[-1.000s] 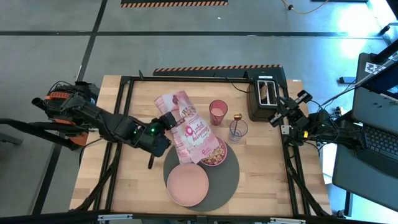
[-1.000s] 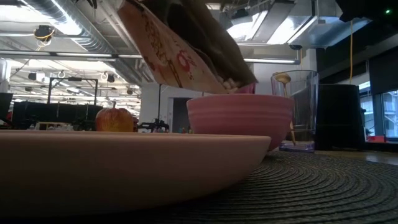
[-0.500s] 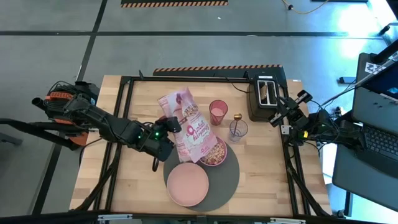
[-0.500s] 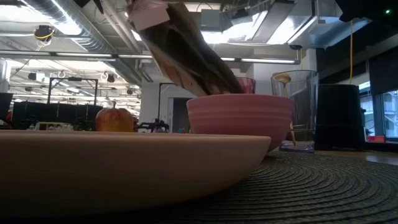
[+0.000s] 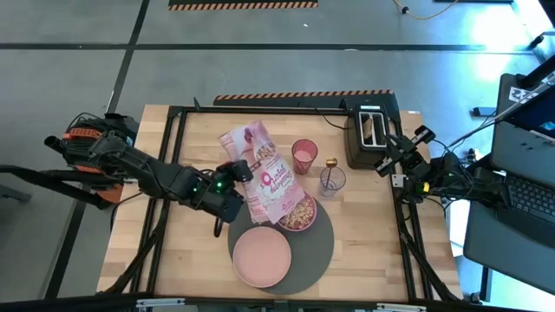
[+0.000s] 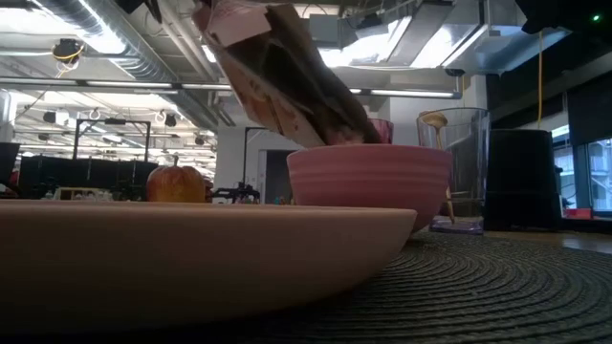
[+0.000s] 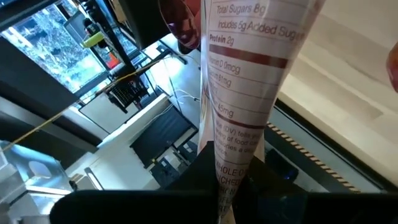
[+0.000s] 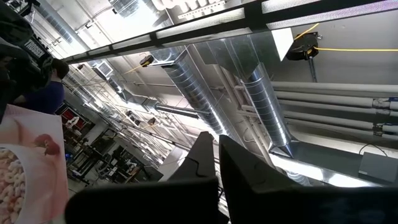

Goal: Arrange a breakfast setting
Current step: Pour the cereals from the pink cereal box into the pink bowl

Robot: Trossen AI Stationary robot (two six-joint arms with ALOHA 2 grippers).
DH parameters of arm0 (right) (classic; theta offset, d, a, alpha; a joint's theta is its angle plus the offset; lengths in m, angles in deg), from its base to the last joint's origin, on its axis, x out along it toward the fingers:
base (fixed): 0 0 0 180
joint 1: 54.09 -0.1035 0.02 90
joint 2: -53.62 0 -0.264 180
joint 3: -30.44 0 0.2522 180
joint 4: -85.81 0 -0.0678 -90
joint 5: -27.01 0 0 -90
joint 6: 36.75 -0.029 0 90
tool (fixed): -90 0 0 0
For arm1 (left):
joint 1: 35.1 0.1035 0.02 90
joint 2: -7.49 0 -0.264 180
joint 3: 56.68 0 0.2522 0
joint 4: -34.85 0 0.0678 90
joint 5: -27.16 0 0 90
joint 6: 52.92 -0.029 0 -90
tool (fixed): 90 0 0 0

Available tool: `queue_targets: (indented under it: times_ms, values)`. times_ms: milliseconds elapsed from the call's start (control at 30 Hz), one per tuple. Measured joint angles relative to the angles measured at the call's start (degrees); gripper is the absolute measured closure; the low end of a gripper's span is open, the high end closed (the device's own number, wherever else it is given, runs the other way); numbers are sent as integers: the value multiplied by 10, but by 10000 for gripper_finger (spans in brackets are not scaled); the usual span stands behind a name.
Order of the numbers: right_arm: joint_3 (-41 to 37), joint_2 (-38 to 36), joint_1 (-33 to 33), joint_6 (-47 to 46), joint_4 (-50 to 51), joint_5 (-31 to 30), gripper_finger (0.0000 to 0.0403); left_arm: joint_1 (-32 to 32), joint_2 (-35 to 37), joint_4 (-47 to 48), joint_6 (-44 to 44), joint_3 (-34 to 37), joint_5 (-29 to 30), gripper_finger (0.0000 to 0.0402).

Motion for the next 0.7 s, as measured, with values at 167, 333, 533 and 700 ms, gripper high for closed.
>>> queue_targets:
  times_ms: [167, 333, 533, 700]
  values:
    - [0, 0, 0, 0, 0, 0, 403, 5, 8, 7, 36, 1, 3, 384]
    - [0, 0, 0, 0, 1, 0, 403, 4, 16, 32, 81, 1, -10, 384]
    - [0, 0, 0, 0, 2, 0, 403, 4, 18, 84, 151, 1, -24, 384]
    - [0, 0, 0, 0, 2, 0, 403, 4, 18, 96, 207, 1, -26, 384]
